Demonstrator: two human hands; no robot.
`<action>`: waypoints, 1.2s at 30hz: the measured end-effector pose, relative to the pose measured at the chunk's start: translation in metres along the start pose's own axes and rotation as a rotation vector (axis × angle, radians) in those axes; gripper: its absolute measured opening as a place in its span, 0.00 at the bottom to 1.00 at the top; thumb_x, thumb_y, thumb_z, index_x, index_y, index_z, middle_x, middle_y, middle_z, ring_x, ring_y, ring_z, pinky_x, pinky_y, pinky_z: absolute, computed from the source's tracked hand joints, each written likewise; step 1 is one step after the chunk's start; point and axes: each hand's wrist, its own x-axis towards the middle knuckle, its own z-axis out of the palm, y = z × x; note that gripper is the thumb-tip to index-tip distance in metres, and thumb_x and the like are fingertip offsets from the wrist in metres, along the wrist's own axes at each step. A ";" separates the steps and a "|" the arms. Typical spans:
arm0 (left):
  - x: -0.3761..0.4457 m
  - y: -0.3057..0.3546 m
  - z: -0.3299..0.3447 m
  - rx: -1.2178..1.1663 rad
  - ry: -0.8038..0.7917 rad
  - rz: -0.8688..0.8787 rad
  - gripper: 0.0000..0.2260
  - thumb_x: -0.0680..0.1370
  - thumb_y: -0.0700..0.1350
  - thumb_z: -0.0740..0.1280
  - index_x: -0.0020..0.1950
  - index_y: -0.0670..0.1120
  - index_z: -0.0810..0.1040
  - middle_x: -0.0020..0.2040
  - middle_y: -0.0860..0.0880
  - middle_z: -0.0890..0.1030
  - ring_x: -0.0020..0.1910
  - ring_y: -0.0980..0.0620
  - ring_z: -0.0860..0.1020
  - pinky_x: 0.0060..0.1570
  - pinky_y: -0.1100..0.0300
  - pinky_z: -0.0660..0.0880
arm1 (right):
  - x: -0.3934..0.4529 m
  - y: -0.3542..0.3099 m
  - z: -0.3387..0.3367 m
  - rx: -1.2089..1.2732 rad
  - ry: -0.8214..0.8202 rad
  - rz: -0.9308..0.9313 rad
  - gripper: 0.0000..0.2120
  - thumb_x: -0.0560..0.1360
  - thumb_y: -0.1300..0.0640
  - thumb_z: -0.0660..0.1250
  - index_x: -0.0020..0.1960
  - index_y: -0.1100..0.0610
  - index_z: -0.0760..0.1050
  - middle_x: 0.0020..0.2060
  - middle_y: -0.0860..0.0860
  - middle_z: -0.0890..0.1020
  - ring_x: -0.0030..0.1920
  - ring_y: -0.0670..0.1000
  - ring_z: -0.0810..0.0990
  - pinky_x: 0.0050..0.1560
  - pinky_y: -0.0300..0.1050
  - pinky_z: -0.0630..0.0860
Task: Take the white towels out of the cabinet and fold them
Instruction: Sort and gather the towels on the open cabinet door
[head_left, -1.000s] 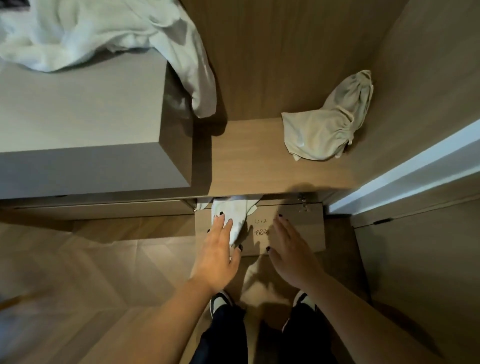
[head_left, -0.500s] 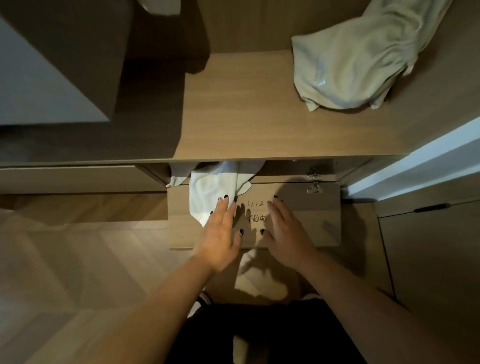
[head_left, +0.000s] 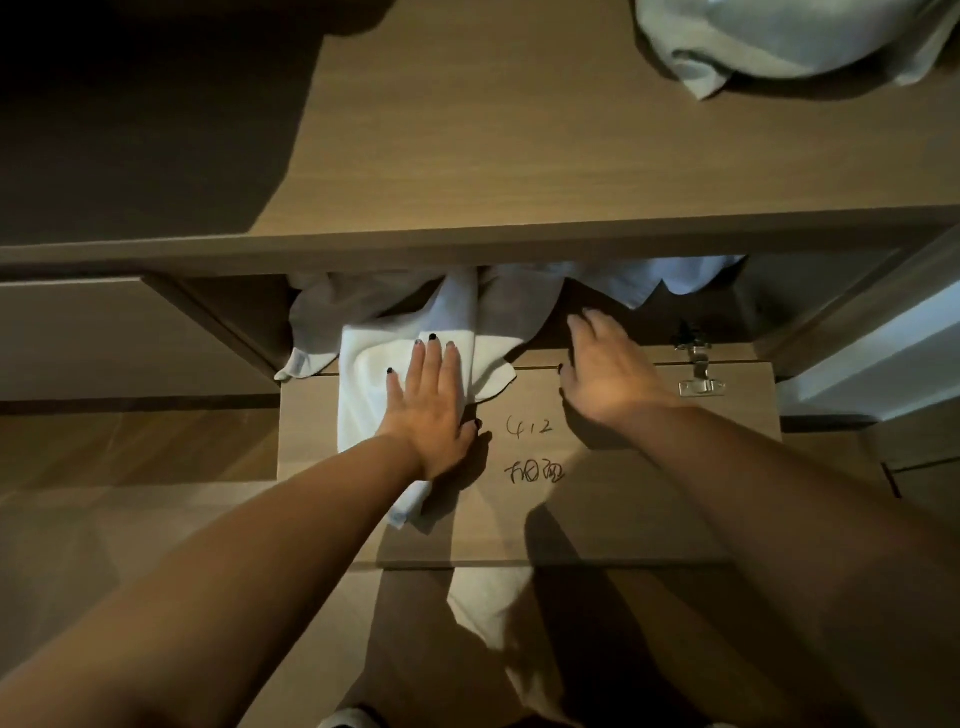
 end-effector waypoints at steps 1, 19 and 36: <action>0.006 0.000 0.005 0.035 0.023 0.007 0.43 0.79 0.61 0.57 0.77 0.44 0.30 0.79 0.41 0.33 0.78 0.39 0.34 0.74 0.35 0.45 | 0.009 0.004 0.001 -0.031 0.034 0.004 0.31 0.79 0.53 0.62 0.78 0.57 0.55 0.77 0.56 0.59 0.75 0.58 0.60 0.72 0.54 0.65; 0.020 0.005 0.009 -1.023 0.506 -0.243 0.17 0.76 0.34 0.59 0.53 0.54 0.78 0.46 0.58 0.80 0.46 0.56 0.77 0.42 0.71 0.72 | -0.002 0.017 0.052 0.417 -0.087 -0.009 0.30 0.79 0.47 0.64 0.76 0.56 0.60 0.74 0.54 0.64 0.73 0.54 0.65 0.69 0.46 0.63; -0.010 0.034 0.011 -1.080 0.332 0.151 0.25 0.67 0.44 0.67 0.64 0.51 0.71 0.51 0.50 0.79 0.45 0.54 0.79 0.46 0.61 0.78 | 0.012 0.017 0.039 1.030 -0.025 0.300 0.18 0.69 0.62 0.73 0.58 0.58 0.79 0.49 0.56 0.84 0.50 0.54 0.83 0.54 0.52 0.81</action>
